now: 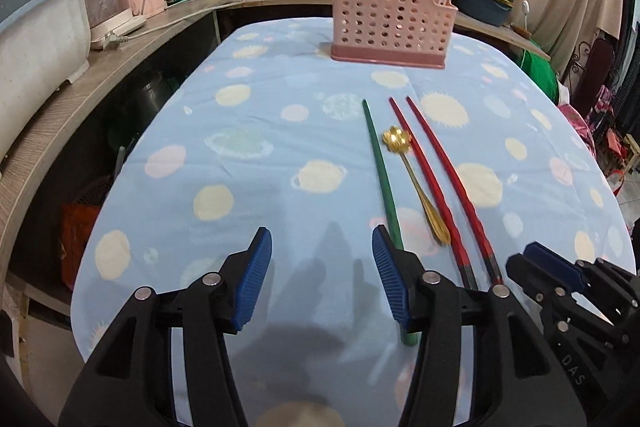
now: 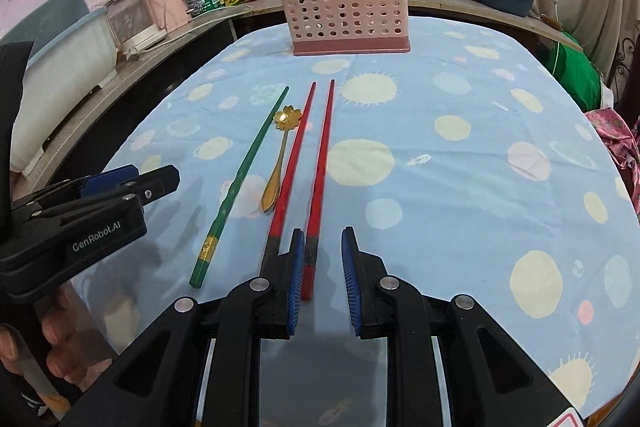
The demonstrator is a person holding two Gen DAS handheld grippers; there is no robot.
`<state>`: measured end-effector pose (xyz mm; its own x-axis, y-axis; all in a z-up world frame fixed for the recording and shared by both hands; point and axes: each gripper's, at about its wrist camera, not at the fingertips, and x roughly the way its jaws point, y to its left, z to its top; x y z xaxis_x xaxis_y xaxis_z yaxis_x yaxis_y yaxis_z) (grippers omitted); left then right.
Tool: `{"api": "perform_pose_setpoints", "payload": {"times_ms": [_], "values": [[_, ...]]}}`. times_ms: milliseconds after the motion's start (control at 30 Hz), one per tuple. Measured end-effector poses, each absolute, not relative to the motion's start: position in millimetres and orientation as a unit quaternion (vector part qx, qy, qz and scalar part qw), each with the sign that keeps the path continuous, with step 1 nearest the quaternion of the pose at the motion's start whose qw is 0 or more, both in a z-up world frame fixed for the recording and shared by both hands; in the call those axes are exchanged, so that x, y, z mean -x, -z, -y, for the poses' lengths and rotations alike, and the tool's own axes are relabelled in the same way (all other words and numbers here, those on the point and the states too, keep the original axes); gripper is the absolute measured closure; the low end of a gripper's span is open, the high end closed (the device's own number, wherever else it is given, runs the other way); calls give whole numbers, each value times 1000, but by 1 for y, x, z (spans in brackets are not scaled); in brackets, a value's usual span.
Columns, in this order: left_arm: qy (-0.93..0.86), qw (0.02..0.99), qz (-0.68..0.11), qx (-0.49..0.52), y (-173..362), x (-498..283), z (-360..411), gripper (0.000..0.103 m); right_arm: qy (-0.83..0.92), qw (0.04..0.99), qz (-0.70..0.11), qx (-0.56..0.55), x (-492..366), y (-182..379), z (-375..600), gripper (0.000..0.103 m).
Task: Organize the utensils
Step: 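Move both open tools back down to the remaining chopsticks, then grasp the green chopstick with the left tool while the right tool grasps a red chopstick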
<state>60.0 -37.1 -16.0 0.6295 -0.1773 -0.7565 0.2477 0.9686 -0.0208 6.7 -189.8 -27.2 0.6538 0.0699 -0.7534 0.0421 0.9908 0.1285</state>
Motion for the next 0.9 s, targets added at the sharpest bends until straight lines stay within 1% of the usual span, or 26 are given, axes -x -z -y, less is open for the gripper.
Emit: {"api": "perform_pose_setpoints", "payload": {"times_ms": [167,533,900], "values": [[122,900,-415,-44,21,-52,40,43,-12,904,-421,-67,-6,33,186,83],[135,894,-423,-52,30,-43,48,40,-10,903,-426,-58,-7,41,185,83],[143,887,-436,-58,41,-39,55,39,-4,906,-421,-42,-6,43,184,91]]}}
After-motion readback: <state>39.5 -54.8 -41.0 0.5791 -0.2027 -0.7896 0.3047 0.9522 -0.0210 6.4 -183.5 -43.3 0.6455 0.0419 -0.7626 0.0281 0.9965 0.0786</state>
